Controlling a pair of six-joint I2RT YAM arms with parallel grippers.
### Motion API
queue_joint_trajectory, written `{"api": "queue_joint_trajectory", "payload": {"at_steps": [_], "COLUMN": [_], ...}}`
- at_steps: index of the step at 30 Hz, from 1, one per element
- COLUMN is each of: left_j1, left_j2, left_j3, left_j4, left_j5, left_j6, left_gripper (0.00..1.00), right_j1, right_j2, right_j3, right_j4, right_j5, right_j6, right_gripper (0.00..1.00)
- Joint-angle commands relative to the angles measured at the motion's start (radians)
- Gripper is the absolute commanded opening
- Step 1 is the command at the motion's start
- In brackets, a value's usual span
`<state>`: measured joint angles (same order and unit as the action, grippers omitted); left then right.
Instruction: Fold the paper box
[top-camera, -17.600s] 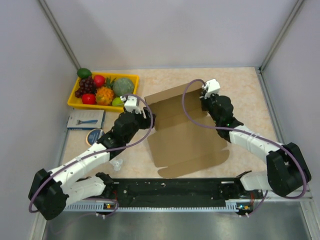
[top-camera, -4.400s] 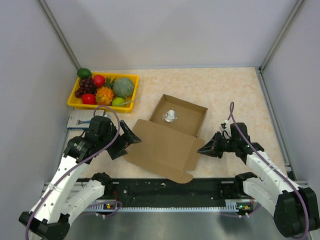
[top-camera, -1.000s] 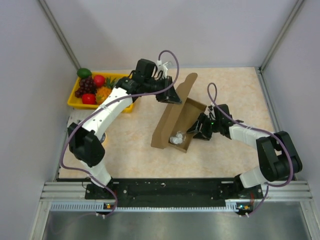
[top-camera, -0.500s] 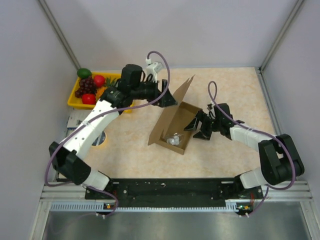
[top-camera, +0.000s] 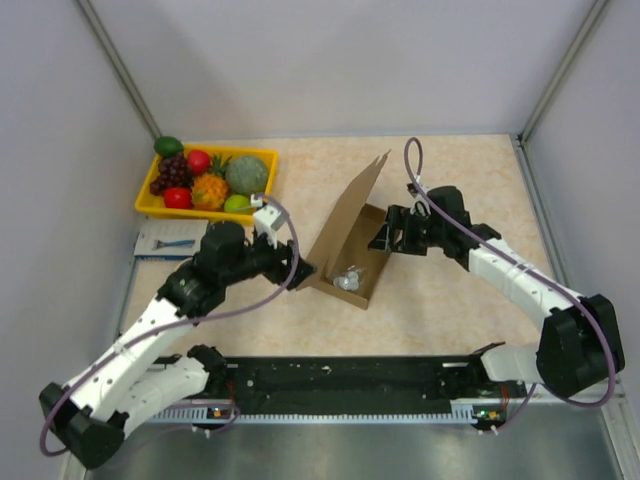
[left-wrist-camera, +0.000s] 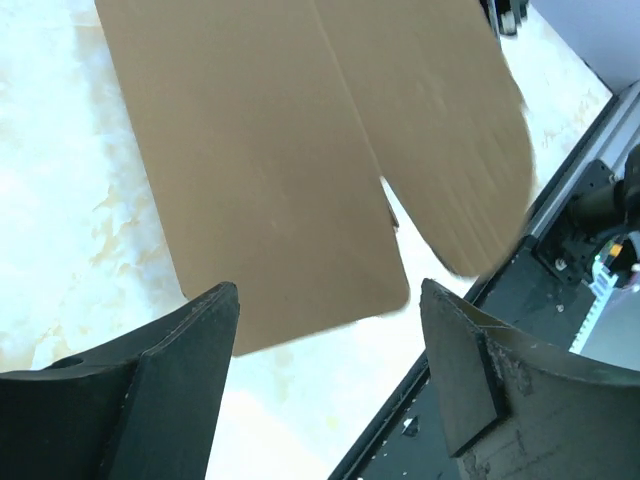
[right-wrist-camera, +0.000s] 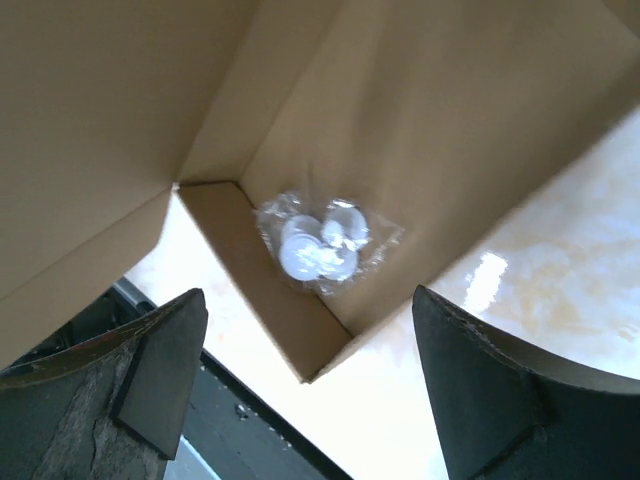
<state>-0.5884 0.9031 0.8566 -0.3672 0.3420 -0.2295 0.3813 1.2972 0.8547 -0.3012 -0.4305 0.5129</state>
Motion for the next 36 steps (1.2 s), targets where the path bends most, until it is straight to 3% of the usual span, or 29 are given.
{"api": "queue_joint_trajectory", "payload": {"at_steps": [1, 6, 9, 12, 15, 17, 20, 24, 29, 32, 36], "left_j1": [-0.088, -0.154, -0.224, -0.336, -0.431, -0.471, -0.519, -0.554, -0.556, -0.556, -0.554], "left_j2": [-0.243, -0.444, -0.411, -0.359, -0.267, -0.227, -0.187, -0.129, -0.092, -0.084, -0.073], "left_j3": [-0.143, -0.27, -0.287, -0.289, -0.275, -0.261, -0.283, -0.274, -0.274, -0.286, -0.297], "left_j4": [0.128, 0.18, 0.189, 0.261, 0.307, 0.324, 0.415, 0.445, 0.504, 0.513, 0.521], "left_j5": [-0.179, -0.201, -0.265, -0.368, -0.434, -0.448, -0.524, -0.711, -0.788, -0.837, -0.865], "left_j6": [0.016, 0.027, 0.061, 0.119, 0.189, 0.217, 0.22, 0.205, 0.153, 0.124, 0.073], "left_gripper": [0.79, 0.78, 0.8, 0.84, 0.86, 0.86, 0.85, 0.75, 0.59, 0.5, 0.47], "right_j1": [0.099, 0.157, 0.124, 0.038, -0.053, -0.058, -0.061, -0.091, -0.154, -0.196, -0.231], "right_j2": [-0.05, -0.042, -0.021, 0.04, 0.098, 0.117, 0.149, 0.175, 0.266, 0.336, 0.424], "right_j3": [0.089, 0.099, 0.13, 0.214, 0.274, 0.262, 0.215, 0.165, 0.165, 0.188, 0.231], "right_j4": [0.063, 0.155, 0.079, -0.08, -0.147, -0.095, 0.038, 0.237, 0.355, 0.358, 0.353], "right_j5": [0.038, 0.099, 0.153, 0.153, 0.136, 0.148, 0.188, 0.171, 0.124, 0.035, -0.022], "right_j6": [0.024, 0.17, 0.168, 0.069, -0.17, -0.391, -0.501, -0.475, -0.332, -0.274, -0.287], "right_gripper": [0.82, 0.74, 0.71, 0.71, 0.74, 0.76, 0.78, 0.79, 0.79, 0.77, 0.76]}}
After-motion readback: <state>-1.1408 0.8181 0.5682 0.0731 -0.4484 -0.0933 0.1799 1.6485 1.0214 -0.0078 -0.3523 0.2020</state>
